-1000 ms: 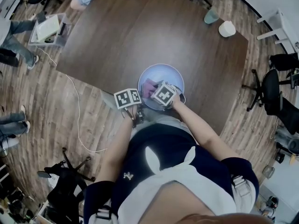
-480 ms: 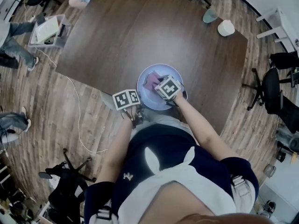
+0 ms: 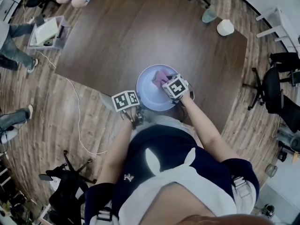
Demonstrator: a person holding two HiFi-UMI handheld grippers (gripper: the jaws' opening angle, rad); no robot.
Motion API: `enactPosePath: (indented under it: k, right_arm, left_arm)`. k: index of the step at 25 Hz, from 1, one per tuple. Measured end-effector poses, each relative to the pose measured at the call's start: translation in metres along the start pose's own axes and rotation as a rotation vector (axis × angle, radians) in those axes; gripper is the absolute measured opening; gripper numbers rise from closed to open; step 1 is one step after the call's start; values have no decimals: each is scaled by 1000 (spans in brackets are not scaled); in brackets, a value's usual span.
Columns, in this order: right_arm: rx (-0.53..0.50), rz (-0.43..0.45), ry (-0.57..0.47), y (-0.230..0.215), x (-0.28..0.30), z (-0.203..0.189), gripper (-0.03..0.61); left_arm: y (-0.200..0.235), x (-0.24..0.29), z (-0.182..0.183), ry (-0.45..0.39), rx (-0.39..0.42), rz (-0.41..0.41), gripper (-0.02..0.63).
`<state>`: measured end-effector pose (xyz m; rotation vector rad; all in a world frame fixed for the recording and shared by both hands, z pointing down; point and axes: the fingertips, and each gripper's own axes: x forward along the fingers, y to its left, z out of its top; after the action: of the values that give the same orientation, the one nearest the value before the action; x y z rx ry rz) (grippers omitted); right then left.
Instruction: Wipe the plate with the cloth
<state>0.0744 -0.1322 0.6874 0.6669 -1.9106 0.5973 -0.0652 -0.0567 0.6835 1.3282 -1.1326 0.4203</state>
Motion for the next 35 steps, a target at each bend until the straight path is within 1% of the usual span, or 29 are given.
enactPosePath:
  k: [3,7,15,20,29,32,35]
  right_arm:
    - [-37,-18,-1,1,-4,-1,106]
    - [-60,-18,6,7,-8,-7,106]
    - [-38,28,1,34,-13,-21,104]
    - [-40,41,-3,45,-9,-21,106]
    - [-110,81,-18,68,-1,-2,106]
    - [-129,83,-17,68,2,6,106]
    - [-120,76,-33,63,5,14,106]
  left_arm:
    - [0,0,0,2,-8,-3,18]
    - [0,0,0,-2,-16,-6,17]
    - [0,-2,0,0,-21,-6,17]
    - [1,0,1,2,-19,-5,18]
    - [0,-1,1,0,-16,-2,17]
    - [0,-1,0,1,-21,-4,17]
    - [1,-1,-1,1,-32,-8,17]
